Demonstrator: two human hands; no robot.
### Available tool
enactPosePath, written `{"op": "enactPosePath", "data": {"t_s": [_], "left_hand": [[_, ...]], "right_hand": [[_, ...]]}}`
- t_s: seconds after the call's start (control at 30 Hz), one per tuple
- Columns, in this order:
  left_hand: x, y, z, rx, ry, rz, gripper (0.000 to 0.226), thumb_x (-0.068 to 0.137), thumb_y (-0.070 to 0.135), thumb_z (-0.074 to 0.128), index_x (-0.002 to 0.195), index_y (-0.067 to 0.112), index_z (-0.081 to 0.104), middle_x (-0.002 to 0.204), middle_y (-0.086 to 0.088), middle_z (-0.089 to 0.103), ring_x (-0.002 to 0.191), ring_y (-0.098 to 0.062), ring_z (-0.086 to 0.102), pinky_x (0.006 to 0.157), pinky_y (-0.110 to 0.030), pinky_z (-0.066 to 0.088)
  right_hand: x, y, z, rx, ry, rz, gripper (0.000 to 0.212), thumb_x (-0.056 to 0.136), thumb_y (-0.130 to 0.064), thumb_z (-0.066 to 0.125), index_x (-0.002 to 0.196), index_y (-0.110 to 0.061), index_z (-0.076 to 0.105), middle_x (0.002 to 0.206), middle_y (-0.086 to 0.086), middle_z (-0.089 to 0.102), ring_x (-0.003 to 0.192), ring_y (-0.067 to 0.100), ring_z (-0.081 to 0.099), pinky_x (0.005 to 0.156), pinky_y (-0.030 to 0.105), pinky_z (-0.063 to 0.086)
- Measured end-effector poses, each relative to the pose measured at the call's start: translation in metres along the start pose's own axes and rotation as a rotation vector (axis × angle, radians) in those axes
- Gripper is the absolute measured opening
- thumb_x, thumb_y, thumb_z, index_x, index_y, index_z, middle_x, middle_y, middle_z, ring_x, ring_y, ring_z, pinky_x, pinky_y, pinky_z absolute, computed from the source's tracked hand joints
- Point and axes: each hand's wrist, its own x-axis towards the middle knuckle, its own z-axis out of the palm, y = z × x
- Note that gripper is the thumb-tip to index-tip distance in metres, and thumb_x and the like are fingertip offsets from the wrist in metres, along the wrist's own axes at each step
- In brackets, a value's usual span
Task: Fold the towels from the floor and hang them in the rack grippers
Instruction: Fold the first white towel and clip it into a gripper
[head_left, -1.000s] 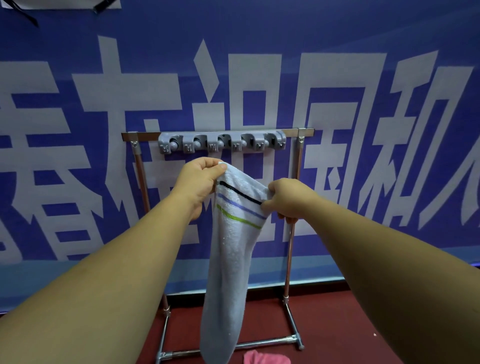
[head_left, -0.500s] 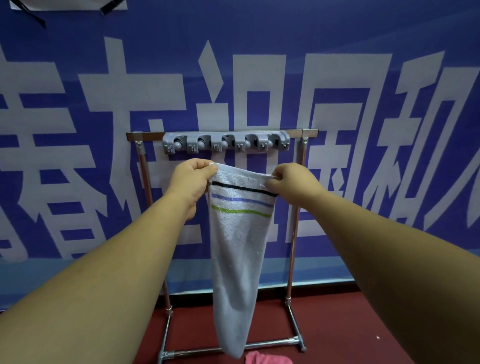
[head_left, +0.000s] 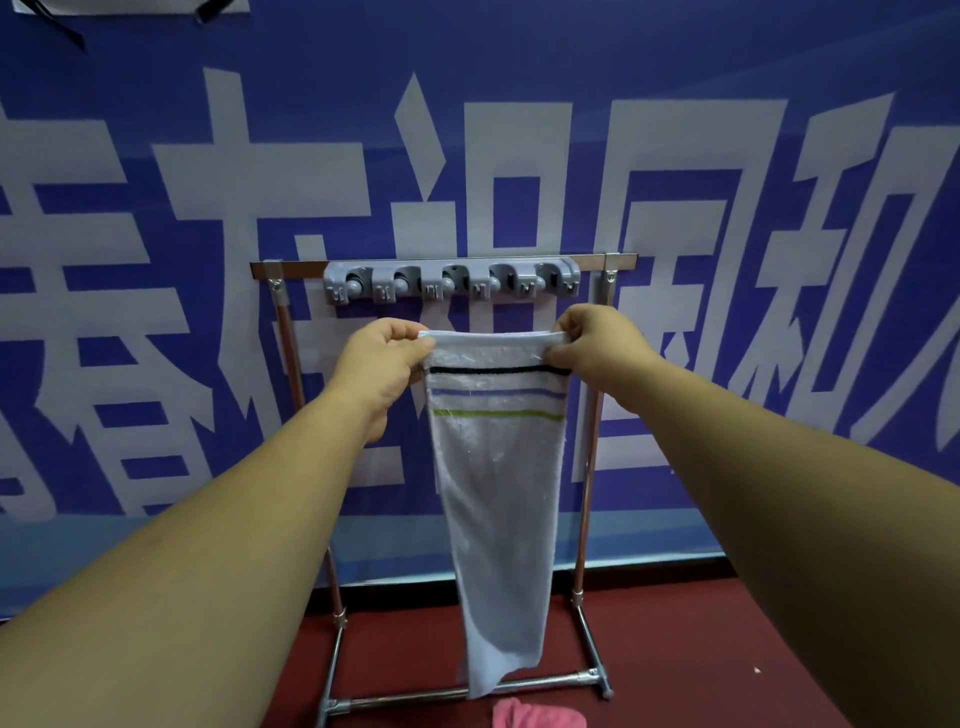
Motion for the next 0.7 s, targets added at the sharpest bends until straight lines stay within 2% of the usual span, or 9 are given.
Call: {"op": "enactPosePath", "data": {"t_s": [0.23, 0.37, 0.47, 0.6, 0.7], "left_hand": [[0.0, -0.001, 0.005, -0.008, -0.016, -0.003, 0.01, 0.102, 0.009, 0.068, 0.112, 0.008, 0.07, 0.108, -0.015, 0.078, 0.095, -0.026, 0.072, 0.098, -0.047, 0.062], [0.0, -0.001, 0.008, -0.056, 0.001, -0.022, 0.006, 0.102, 0.009, 0.067, 0.109, 0.008, 0.069, 0.113, -0.021, 0.076, 0.094, -0.029, 0.073, 0.096, -0.052, 0.063], [-0.001, -0.005, 0.006, -0.06, 0.012, -0.031, 0.004, 0.103, 0.01, 0.066, 0.107, 0.01, 0.068, 0.103, -0.014, 0.077, 0.092, -0.027, 0.075, 0.091, -0.051, 0.064], [-0.007, -0.011, 0.003, -0.06, 0.004, -0.032, 0.003, 0.103, 0.01, 0.066, 0.106, 0.011, 0.068, 0.101, -0.011, 0.078, 0.088, -0.024, 0.074, 0.086, -0.045, 0.065], [-0.011, -0.017, 0.001, -0.006, -0.027, -0.038, 0.003, 0.103, 0.008, 0.066, 0.106, 0.01, 0.067, 0.097, -0.01, 0.077, 0.084, -0.021, 0.073, 0.082, -0.042, 0.064]], "right_hand": [[-0.001, 0.005, -0.003, 0.117, -0.047, 0.029, 0.027, 0.09, -0.031, 0.077, 0.1, -0.01, 0.063, 0.092, 0.008, 0.067, 0.082, 0.021, 0.06, 0.076, 0.044, 0.057], [0.001, 0.006, -0.002, 0.292, -0.008, 0.028, 0.02, 0.086, -0.02, 0.075, 0.085, -0.022, 0.055, 0.084, 0.007, 0.063, 0.079, 0.026, 0.06, 0.08, 0.053, 0.062], [0.0, 0.004, -0.001, 0.425, -0.016, 0.044, 0.02, 0.091, -0.011, 0.075, 0.086, -0.021, 0.057, 0.088, 0.008, 0.065, 0.082, 0.026, 0.062, 0.078, 0.046, 0.062], [-0.004, 0.007, 0.001, 0.42, -0.018, 0.085, 0.013, 0.092, -0.015, 0.077, 0.102, -0.019, 0.069, 0.11, 0.012, 0.072, 0.099, 0.033, 0.073, 0.084, 0.051, 0.066], [-0.009, 0.012, 0.005, 0.282, -0.069, 0.109, 0.008, 0.095, -0.014, 0.074, 0.103, -0.016, 0.072, 0.106, 0.011, 0.073, 0.099, 0.031, 0.072, 0.083, 0.046, 0.066]]}}
